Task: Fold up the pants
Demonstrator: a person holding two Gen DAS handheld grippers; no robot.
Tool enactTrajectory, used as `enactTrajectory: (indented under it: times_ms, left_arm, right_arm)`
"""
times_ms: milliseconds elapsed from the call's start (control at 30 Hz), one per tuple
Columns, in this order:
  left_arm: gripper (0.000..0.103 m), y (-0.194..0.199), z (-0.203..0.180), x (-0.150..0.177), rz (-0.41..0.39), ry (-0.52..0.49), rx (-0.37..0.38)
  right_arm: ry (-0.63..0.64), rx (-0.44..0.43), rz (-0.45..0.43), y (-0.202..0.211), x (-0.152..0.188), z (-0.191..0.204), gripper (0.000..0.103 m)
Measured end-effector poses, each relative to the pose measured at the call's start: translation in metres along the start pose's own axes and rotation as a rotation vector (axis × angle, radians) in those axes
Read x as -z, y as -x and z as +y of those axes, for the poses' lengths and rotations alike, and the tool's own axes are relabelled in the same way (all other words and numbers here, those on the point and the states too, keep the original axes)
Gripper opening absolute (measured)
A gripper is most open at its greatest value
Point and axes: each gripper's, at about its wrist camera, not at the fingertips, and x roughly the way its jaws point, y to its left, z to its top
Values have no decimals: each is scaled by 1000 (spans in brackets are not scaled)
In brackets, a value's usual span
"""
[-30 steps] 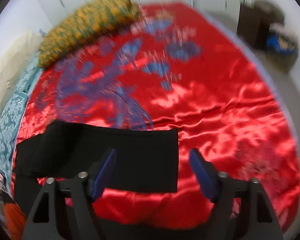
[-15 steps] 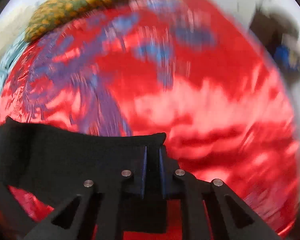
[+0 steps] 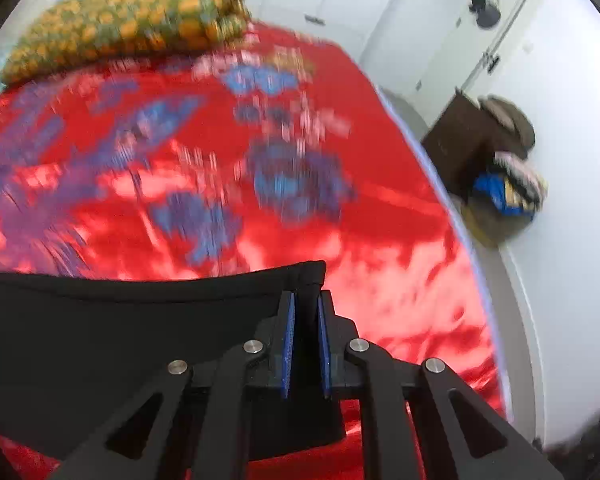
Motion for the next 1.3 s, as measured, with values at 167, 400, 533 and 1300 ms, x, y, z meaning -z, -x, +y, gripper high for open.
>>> enactTrajectory:
  times_ms: [167,400,533,1300]
  left_arm:
    - [102,-23,26,-30,-119,4,-53]
    - [102,-163,120,-136,-132,152,-186]
    - [103,-236,172,-135,-1,243,-294]
    - [103,-151,73,18,-111,51,-117]
  right_arm:
    - [-165,-20,10,-1,30,-18,62]
    - [-389,-150,-106,98,84,-60,81]
    - [-383,-205,-117,153,124,-62,83]
    - [-577,-192,145,184,359,-30,93]
